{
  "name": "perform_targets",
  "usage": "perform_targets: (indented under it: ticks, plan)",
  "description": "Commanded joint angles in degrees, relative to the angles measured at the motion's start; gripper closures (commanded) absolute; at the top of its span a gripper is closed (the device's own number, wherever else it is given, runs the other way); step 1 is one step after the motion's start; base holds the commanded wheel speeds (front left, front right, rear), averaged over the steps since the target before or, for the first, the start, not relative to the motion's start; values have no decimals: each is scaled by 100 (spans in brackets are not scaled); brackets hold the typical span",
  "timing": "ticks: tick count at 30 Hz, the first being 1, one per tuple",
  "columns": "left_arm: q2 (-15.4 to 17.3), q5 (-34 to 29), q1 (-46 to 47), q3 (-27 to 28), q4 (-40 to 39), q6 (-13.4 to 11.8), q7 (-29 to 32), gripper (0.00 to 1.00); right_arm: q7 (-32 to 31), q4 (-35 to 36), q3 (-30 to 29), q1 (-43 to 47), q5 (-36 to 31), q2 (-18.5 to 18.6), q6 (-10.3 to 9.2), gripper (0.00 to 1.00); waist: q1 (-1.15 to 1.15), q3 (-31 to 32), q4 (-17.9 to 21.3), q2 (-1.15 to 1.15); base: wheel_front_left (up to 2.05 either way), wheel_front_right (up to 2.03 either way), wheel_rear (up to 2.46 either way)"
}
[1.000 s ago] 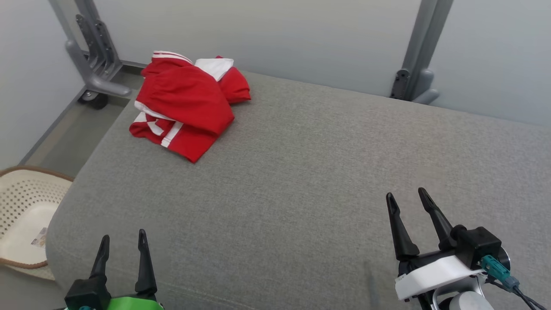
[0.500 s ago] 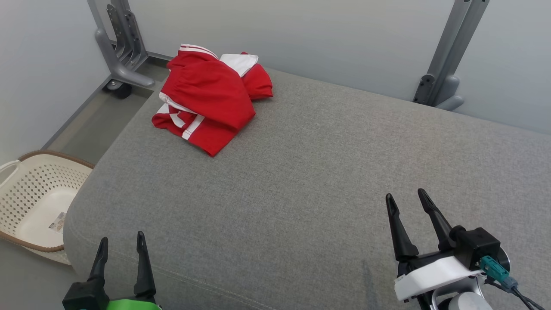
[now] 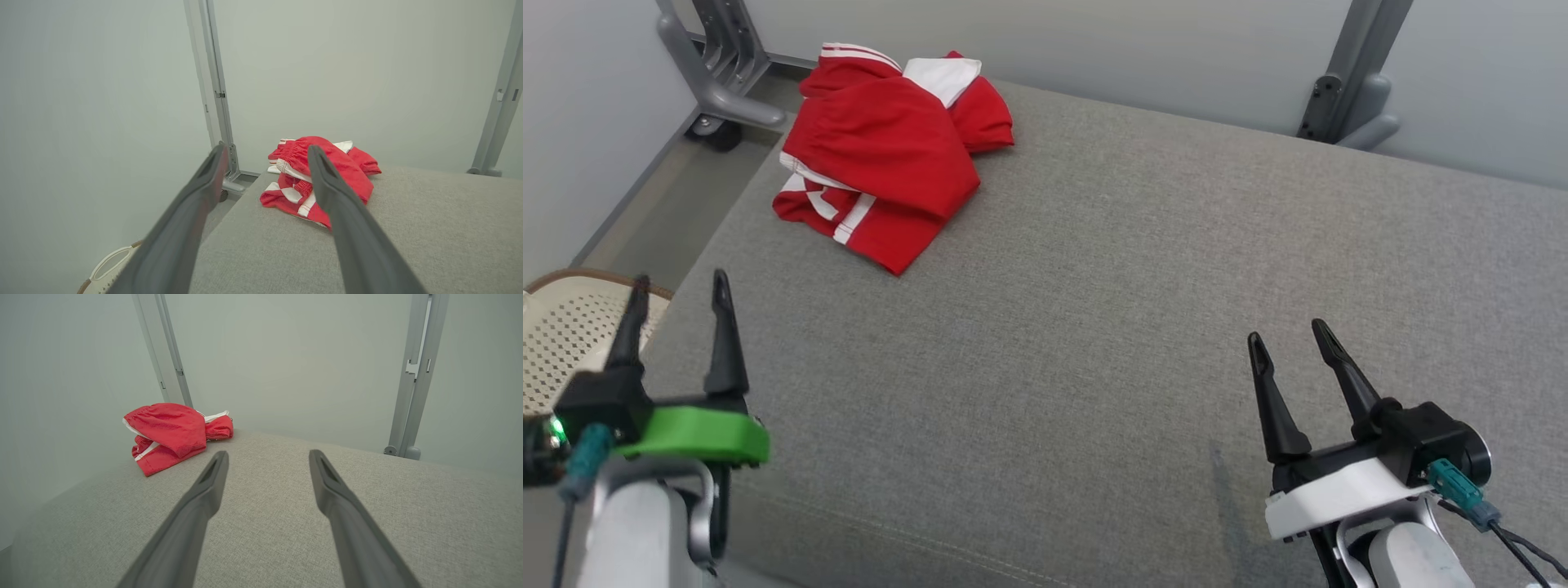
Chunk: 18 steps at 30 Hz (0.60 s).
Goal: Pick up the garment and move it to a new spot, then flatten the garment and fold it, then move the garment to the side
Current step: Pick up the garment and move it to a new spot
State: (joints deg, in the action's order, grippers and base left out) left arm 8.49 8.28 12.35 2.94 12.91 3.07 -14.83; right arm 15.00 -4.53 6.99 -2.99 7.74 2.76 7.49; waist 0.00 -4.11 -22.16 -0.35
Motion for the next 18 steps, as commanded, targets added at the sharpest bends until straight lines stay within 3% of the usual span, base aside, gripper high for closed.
perform_targets:
  ticks: [1,9,18]
  plan:
    - [178,-11,373,29,149,71,88,0,25,39,23,-111,-66,23,0,0,0,-297,296,35,0,0,0]
    - [1075,133,2009,-66,1302,348,855,0,24,109,34,-390,-393,22,0,0,0,-901,936,35,0,0,0]
    - [1569,917,3136,-121,2672,436,1481,0,22,269,-66,-569,-731,20,0,0,0,-1594,1513,35,0,0,0]
